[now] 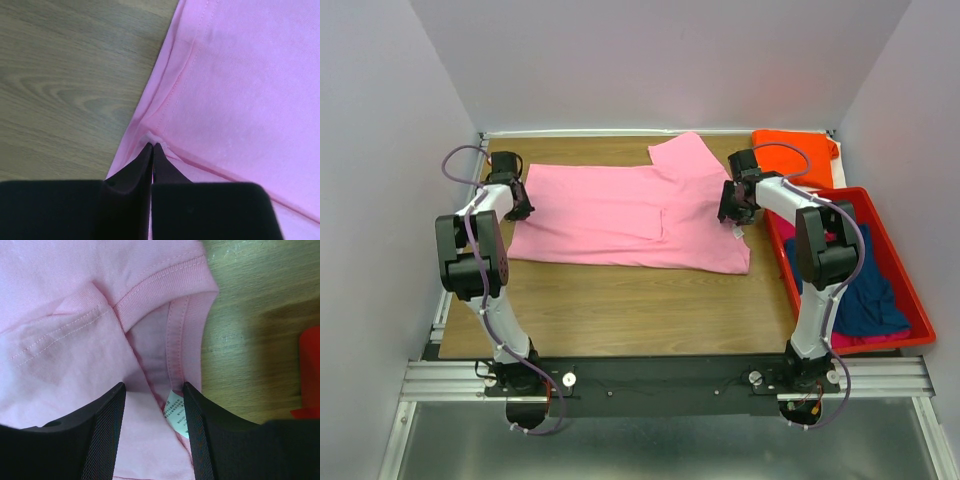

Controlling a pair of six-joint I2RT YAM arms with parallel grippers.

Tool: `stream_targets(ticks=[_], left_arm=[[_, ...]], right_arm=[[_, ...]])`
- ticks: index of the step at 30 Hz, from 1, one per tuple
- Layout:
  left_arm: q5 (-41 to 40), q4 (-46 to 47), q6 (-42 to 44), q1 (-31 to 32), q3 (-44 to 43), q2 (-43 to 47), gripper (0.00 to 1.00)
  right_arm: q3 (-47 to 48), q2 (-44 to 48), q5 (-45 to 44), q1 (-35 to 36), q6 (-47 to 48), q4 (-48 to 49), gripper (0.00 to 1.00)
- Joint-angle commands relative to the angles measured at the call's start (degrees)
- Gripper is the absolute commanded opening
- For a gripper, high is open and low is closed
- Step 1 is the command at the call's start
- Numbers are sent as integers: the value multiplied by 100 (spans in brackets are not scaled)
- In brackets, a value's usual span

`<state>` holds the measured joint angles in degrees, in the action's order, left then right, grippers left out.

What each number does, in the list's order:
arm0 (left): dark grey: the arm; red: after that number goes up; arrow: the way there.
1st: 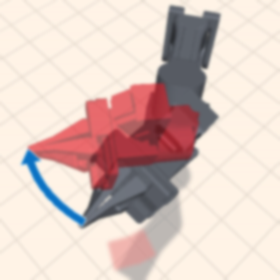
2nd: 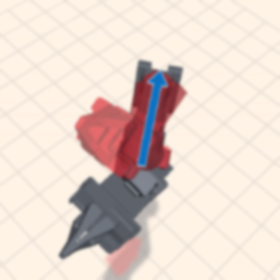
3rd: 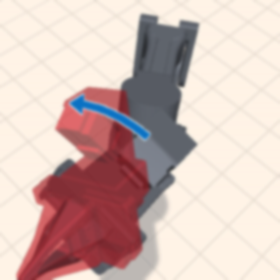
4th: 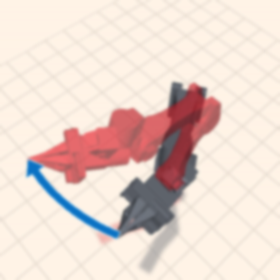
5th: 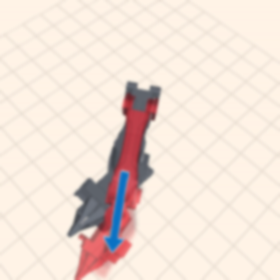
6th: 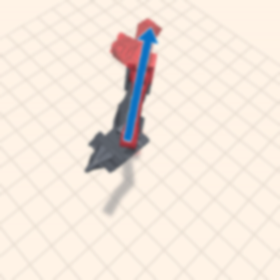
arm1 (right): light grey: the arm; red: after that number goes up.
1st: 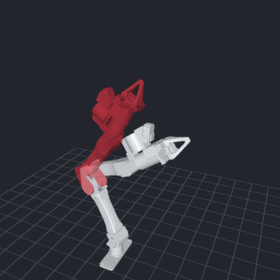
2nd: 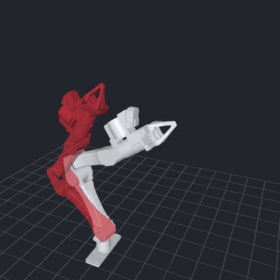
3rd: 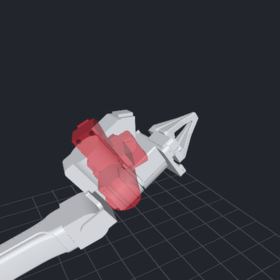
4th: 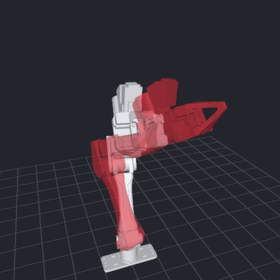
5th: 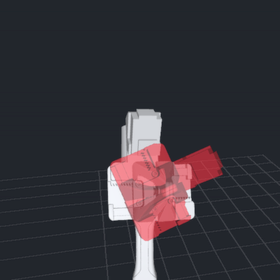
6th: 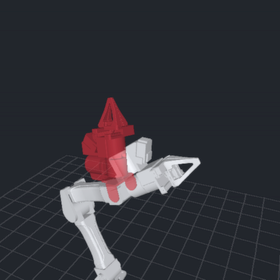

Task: Fold and stack the t-shirts
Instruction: Fold the tshirt

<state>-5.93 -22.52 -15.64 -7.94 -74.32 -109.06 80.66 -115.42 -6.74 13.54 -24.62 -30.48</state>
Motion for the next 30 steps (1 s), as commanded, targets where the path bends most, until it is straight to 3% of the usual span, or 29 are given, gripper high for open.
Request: stream_targets(ticks=[1, 7, 10, 11, 12, 15, 23, 30], left_arm=[[-294, -103, 105, -84, -240, -186, 8], [-321, -112, 96, -111, -354, -300, 12], [-373, -191, 96, -137, -574, -362, 27], [-399, -235, 87, -155, -635, -362, 46], [-417, -270, 87, -155, -679, -362, 53], [-470, -357, 105, -155, -908, -327, 66], [-216, -174, 237, 310, -883, 200, 69], [1444, 1082, -430, 689, 180, 710, 69]], right_arm=[[-411, -605, -152, -9, -104, -142, 57], [-385, -614, -161, -9, -113, -134, 57], [-306, -570, -178, -9, -95, -151, 57], [-288, -500, -187, -9, -87, -151, 58], [-262, -465, -187, -9, -87, -160, 59], [-121, -272, -170, -9, -34, -186, 63], [257, 370, 199, 104, 449, -204, 71], [345, 670, 639, 403, 537, -99, 72]])
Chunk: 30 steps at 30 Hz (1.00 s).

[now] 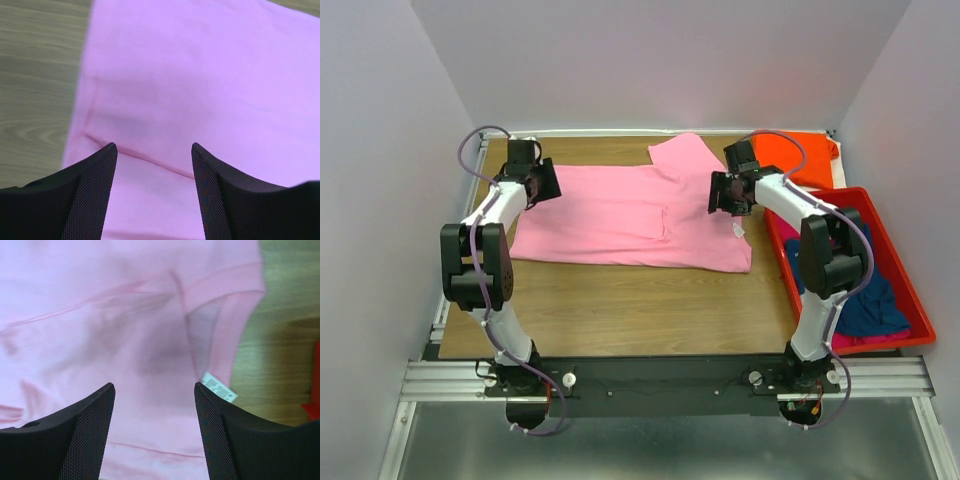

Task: Fold and stack the t-shirts
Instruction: Fold the tshirt

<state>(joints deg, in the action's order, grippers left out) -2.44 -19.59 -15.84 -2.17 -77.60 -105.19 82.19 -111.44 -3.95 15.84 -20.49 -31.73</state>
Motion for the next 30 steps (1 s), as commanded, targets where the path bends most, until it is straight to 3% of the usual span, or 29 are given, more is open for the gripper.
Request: stream_targets(ticks=[1, 5, 17, 30], left_arm=[[1427, 886, -472, 129, 701, 297, 69], [2010, 1063, -605, 138, 1150, 121, 69], [1808, 818, -535, 103, 2125, 121, 69], [1641, 606, -877, -125, 3690, 1166, 68]], right_arm=[[140, 254, 359, 218, 133, 52, 72], [-98, 61, 956, 227, 63, 280, 72], [-1038, 139, 1519, 227, -122, 457, 72], [-2278, 825, 1915, 227, -289, -149, 73]])
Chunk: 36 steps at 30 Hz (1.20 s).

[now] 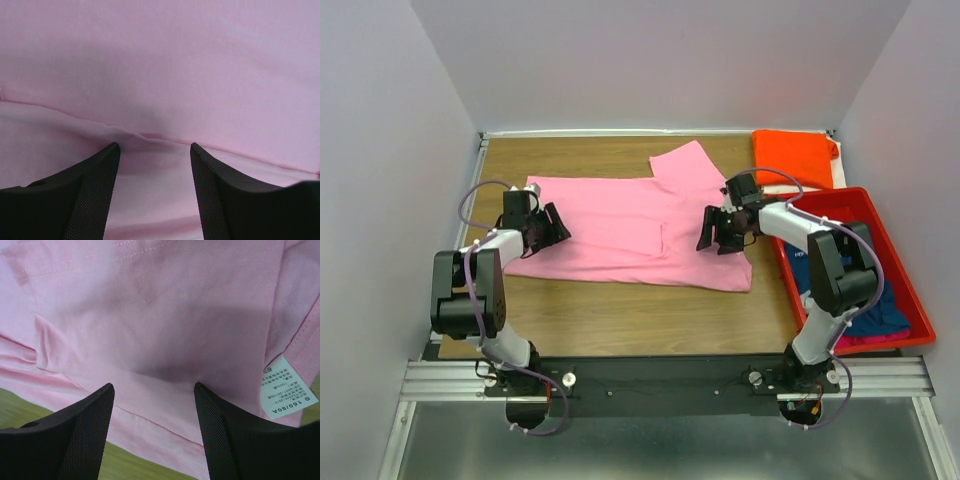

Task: Fold and stack the t-shirts
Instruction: Fold the tshirt

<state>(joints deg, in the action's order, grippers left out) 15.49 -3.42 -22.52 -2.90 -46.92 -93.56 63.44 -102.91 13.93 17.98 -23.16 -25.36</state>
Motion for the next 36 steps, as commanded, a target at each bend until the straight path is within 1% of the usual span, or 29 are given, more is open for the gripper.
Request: stream_targets(ticks=[1, 4, 11, 17, 20, 22, 23, 24, 26, 27, 28, 30, 31, 32, 34, 35, 36], left_arm=[[-142, -1072, -235, -53, 674, 178, 67], [-186, -1213, -384, -53, 885, 530, 68], [-230, -1565, -621, -36, 860, 891, 67], [-309, -1837, -701, -36, 728, 1172, 67], [-467, -1978, -648, -44, 342, 1226, 67], [-599, -2040, -552, -53, -149, 1165, 67], [-712, -2048, -456, -79, -508, 1034, 67], [-766, -2049, -394, -88, -686, 937, 67], [-880, -2066, -271, -141, -1037, 586, 67], [-898, -2075, -218, -219, -1387, 445, 67], [-924, -2023, -113, -246, -1547, 313, 67], [-1012, -1944, -24, -325, -2011, -82, 66], [-1047, -1934, 80, -343, -2162, -345, 66], [-1187, -1917, 108, -352, -2468, -478, 66], [-1276, -1873, 204, -396, -2769, -733, 66], [-1372, -1847, 205, -396, -3023, -986, 65], [-1390, -1829, 231, -405, -3147, -1111, 65]], right_arm=[[-437, 34, 145, 4, -13, -925, 73], [-656, 201, 224, 13, -22, -1084, 73], [-1035, 474, 356, 13, -66, -1295, 73], [-913, 711, 470, 13, -75, -1489, 73], [-457, 746, 321, 13, -40, -1620, 73], [62, 694, -38, 13, -48, -1656, 74], [281, 650, -214, 4, -31, -1656, 74], [666, 598, -625, 13, -31, -1656, 74], [1116, 361, -1022, 4, 30, -1656, 74], [1327, 247, -1198, 4, 83, -1647, 74], [1807, 89, -1557, 4, 144, -1656, 74], [2293, -464, -1971, -13, 276, -1638, 74], [2757, -667, -2060, -5, 381, -1630, 74], [3031, -1095, -2140, -31, 417, -1630, 74], [3497, -1493, -2193, -49, 496, -1533, 73], [3978, -1712, -2184, -57, 575, -1481, 73], [4201, -2080, -2176, -66, 628, -1428, 72]])
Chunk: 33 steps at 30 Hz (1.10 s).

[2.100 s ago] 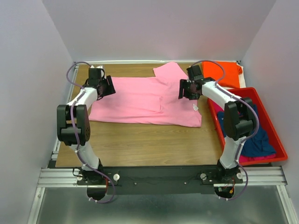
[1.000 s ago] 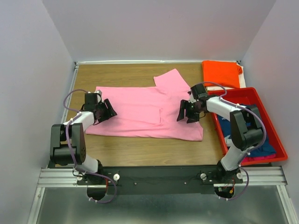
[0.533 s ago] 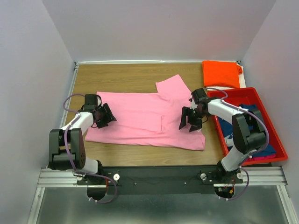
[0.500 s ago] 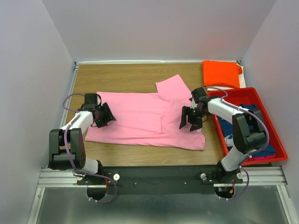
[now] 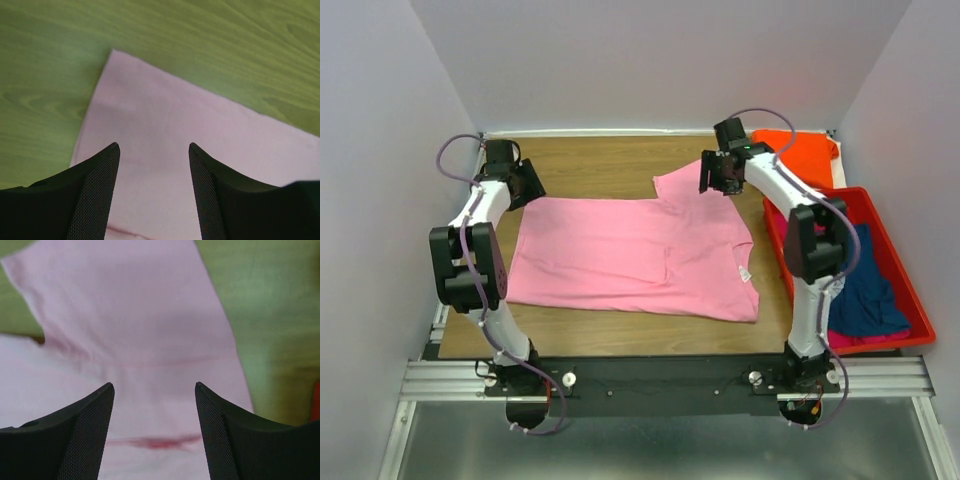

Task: Fold and stack the t-shirts
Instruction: Fold the tshirt

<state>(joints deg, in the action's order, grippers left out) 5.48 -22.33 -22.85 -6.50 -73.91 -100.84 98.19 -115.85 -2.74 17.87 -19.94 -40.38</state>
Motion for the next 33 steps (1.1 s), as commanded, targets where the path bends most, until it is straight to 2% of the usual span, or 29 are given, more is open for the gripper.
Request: stream_targets(ticks=[1, 8, 10, 16, 29, 33], left_arm=[[-398, 88, 264, -61, -571, -602, 65], [-345, 220, 272, -79, -1380, -1245, 62], [-337, 220, 272, -88, -1477, -1324, 62], [-284, 343, 202, -79, -1556, -1447, 61], [-337, 282, 264, -79, -1644, -1588, 61], [-310, 299, 255, -88, -1653, -1614, 60]], right_arm=[[1006, -1016, -491, -64, 350, 161, 72], [3098, -2572, -621, -117, 711, 408, 69], [3283, -2775, -700, -126, 746, 530, 69], [3373, -3171, -623, -152, 913, 1136, 68], [3593, -3716, -464, -214, 878, 1761, 64], [3523, -3717, -411, -240, 861, 1806, 58]])
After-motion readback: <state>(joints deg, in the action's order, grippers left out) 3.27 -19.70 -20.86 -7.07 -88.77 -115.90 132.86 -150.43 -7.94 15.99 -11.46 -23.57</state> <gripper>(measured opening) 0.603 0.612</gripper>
